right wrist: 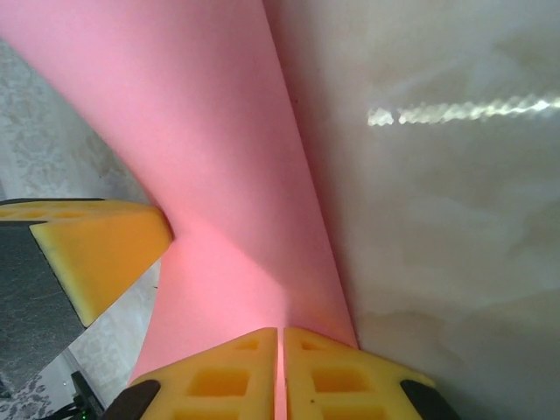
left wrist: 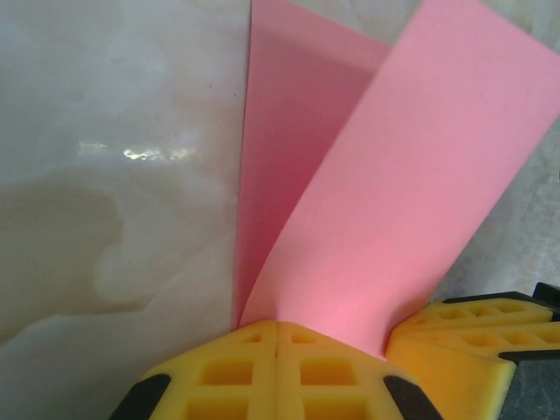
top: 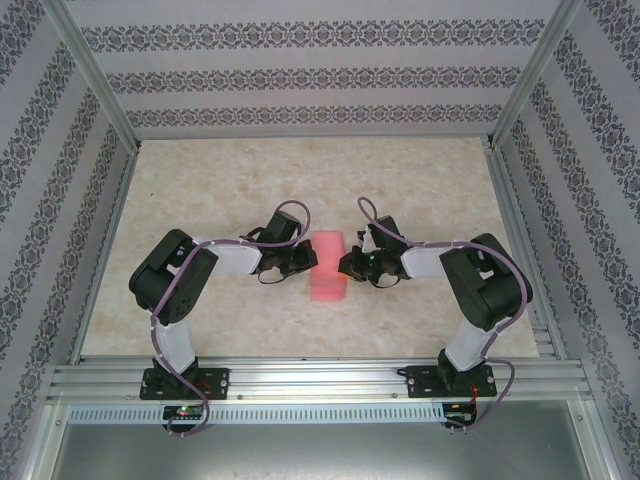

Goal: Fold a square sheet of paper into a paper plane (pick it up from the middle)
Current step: First fold in half a square sheet of paper at the center of the table.

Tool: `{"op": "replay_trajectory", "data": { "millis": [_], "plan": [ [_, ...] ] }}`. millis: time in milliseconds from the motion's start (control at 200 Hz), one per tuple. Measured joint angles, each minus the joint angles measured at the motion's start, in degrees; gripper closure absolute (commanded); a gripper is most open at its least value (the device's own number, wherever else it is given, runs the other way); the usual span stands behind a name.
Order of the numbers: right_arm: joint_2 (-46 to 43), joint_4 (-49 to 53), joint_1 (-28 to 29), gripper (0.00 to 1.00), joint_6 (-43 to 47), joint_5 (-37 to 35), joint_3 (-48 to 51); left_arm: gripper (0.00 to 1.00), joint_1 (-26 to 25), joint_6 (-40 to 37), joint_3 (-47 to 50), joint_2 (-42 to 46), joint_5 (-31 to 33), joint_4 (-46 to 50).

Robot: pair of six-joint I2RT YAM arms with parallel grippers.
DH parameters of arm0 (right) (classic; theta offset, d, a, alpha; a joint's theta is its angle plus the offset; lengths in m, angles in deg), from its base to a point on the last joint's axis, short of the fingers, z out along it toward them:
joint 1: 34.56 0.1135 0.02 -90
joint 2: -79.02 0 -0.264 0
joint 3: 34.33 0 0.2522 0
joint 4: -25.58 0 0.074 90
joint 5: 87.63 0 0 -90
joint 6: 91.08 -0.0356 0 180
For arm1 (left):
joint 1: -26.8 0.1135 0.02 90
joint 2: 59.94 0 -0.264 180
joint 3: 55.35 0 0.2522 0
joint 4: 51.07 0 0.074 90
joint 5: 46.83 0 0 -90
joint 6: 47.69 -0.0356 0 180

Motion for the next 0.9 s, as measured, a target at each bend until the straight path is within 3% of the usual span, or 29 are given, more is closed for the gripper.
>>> {"op": "replay_trajectory", "data": {
  "millis": [310,579,899],
  "plan": [
    [-8.6,1.8,0.6,0.86,-0.1,-0.2,1.5,1.00,0.0,-0.2,-0.1,-0.1,0.0,0.0],
    [-3.6,-1.5,1.3,0.87,-0.7,0.4,4.6,1.00,0.0,-0.4,-0.4,-0.4,-0.3,0.0],
    [-6.1,1.1,1.9,0.86,-0.5,-0.7,4.6,1.00,0.0,-0.6,-0.6,-0.5,-0.4,0.0]
  ]
}}
